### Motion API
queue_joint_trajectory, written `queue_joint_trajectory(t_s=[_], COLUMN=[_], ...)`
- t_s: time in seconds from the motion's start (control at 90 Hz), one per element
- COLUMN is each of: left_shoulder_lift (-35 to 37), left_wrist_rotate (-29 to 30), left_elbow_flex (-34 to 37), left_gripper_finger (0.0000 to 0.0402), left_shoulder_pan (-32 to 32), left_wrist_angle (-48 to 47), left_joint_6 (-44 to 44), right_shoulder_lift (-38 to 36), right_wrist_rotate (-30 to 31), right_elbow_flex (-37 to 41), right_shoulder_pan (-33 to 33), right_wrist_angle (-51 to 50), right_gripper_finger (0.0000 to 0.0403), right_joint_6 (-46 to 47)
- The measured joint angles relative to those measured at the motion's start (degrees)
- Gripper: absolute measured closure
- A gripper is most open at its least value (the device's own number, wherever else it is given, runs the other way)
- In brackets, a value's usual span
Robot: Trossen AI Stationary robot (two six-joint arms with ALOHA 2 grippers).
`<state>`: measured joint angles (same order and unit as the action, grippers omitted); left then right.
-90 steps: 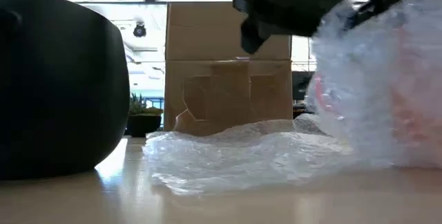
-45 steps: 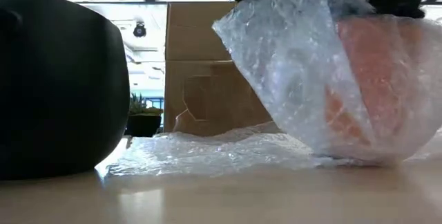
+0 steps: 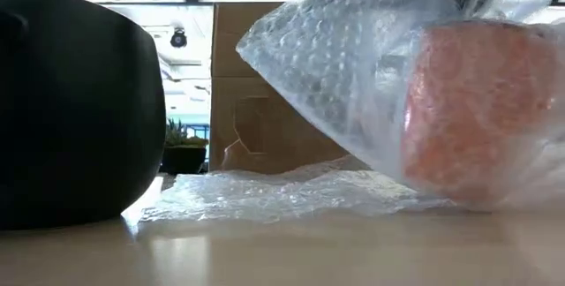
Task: Wrap mug
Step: Wrap the orange mug with the bubble wrap on top
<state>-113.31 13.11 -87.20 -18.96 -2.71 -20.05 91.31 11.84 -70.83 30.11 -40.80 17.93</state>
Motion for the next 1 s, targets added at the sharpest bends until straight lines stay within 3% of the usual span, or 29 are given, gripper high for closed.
queue_joint_trajectory(t_s=[0.567,1.0], left_shoulder_lift=[-2.5,-2.5], left_wrist_rotate=[2.6,3.8], left_elbow_flex=[0.0,0.0], left_gripper_finger=[0.0326,0.0326], left_shoulder_pan=[0.0,0.0], left_wrist_angle=[-9.9,-10.3], left_joint_6=[-3.0,-2.6], right_shoulder_lift=[4.4,-2.2], right_wrist_rotate=[2.1,1.9], right_elbow_flex=[1.2,-2.8], right_shoulder_pan=[-1.4,-1.5], right_wrist_angle=[3.0,-7.7], right_gripper_finger=[0.0401,0.0401], right_joint_6=[-6.5,-5.8])
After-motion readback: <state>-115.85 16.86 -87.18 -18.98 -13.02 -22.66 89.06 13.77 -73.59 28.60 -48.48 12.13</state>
